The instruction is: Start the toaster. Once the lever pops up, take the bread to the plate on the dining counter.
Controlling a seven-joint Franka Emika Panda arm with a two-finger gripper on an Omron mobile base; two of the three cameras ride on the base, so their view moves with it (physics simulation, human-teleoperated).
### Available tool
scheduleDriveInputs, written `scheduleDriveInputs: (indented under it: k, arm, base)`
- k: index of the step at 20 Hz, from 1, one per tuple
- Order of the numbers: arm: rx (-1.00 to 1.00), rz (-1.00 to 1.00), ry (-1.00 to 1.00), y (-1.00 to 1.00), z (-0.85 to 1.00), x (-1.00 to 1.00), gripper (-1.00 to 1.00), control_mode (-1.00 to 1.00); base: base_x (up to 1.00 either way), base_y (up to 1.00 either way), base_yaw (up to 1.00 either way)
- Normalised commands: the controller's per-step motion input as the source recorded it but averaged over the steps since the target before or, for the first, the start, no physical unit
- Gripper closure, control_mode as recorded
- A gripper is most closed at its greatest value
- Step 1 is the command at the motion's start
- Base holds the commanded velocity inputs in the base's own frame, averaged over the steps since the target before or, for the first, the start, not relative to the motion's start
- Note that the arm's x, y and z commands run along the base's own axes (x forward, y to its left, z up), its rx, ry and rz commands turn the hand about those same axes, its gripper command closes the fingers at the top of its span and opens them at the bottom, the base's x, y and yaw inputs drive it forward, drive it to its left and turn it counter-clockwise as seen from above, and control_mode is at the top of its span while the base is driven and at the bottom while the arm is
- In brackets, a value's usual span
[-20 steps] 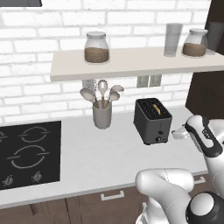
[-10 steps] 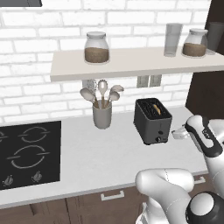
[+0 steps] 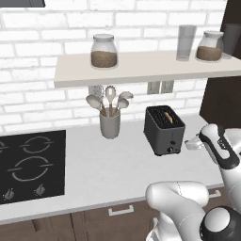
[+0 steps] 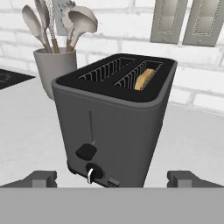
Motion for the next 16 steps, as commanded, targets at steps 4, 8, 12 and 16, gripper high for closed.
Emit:
scheduleDriveInputs:
  k: [4, 8, 12, 16]
  arm:
    - [0.00, 0.00, 0.00, 0.00, 0.00, 0.00, -1.00, -1.00]
    - [0.00, 0.00, 0.00, 0.00, 0.00, 0.00, -1.00, -1.00]
    - [0.00, 0.00, 0.00, 0.00, 0.00, 0.00, -1.00, -1.00]
    - [0.00, 0.00, 0.00, 0.00, 0.00, 0.00, -1.00, -1.00]
  base:
    - [0.00, 0.00, 0.00]
    - [0.00, 0.00, 0.00]
    - [0.00, 0.00, 0.00]
    - [0.00, 0.00, 0.00]
